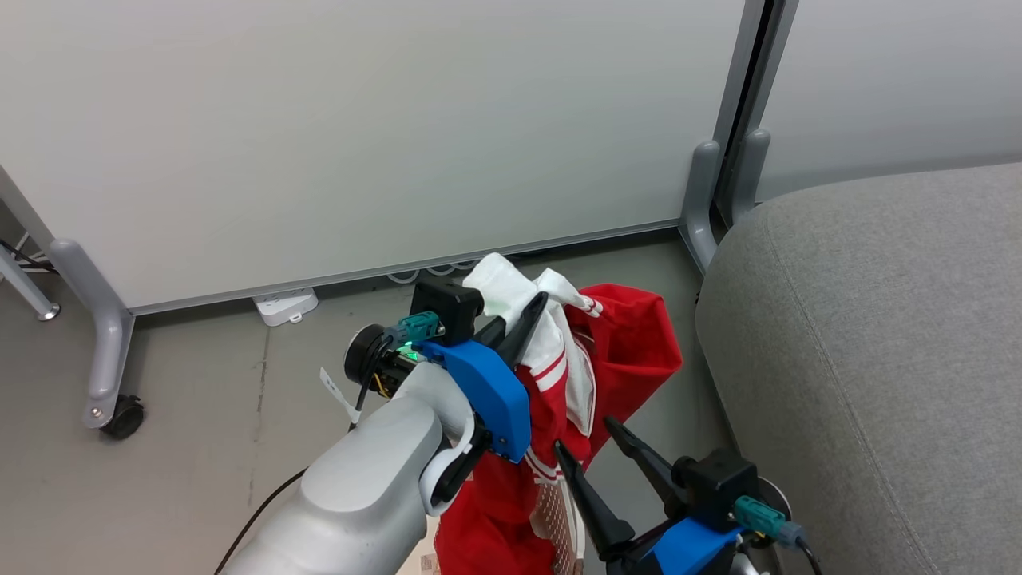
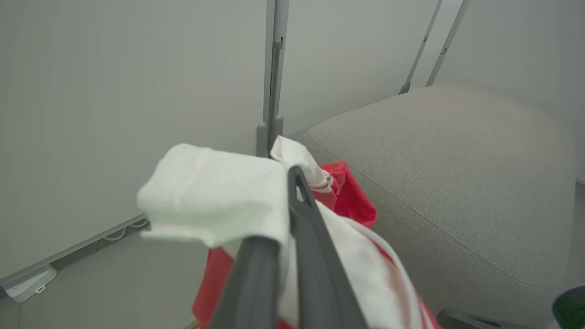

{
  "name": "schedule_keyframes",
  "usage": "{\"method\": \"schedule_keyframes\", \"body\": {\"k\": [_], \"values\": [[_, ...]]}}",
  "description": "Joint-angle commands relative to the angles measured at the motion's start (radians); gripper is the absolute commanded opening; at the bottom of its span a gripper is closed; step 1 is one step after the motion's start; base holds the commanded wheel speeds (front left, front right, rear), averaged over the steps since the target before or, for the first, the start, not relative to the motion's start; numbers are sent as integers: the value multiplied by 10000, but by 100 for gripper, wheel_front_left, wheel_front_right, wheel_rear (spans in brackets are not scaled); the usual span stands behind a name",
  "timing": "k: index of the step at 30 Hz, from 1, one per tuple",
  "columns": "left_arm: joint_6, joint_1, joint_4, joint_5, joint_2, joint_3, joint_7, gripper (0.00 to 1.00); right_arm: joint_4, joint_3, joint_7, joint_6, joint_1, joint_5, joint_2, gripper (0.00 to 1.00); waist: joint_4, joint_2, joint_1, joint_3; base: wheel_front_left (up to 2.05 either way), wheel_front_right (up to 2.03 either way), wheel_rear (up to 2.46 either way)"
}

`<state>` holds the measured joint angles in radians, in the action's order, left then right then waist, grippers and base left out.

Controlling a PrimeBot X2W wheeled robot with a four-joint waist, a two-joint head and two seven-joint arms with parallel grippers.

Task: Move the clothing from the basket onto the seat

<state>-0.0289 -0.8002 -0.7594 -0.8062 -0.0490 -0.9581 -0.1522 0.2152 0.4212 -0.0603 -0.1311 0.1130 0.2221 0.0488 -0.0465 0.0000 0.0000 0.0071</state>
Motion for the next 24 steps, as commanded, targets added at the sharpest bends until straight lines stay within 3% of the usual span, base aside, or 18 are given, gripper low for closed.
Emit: {"method": "schedule_keyframes", "body": {"k": [1,14,24], "values": [[28,-180,-23,-68,-28,-52,-79,0,-15,99,30,7,-108,121,26,100,7,0,0,21,0,0,0],[121,-465,-168,-644,-26,-656,-290,0,514,693,15,7,644,520,25,100,139,0,0,183,0,0,0],[184,-592,-72,-1074,-29,-1143,-390,0,1961,574,177,7,2165,266,23,100,191,0,0,182,0,0,0]]}}
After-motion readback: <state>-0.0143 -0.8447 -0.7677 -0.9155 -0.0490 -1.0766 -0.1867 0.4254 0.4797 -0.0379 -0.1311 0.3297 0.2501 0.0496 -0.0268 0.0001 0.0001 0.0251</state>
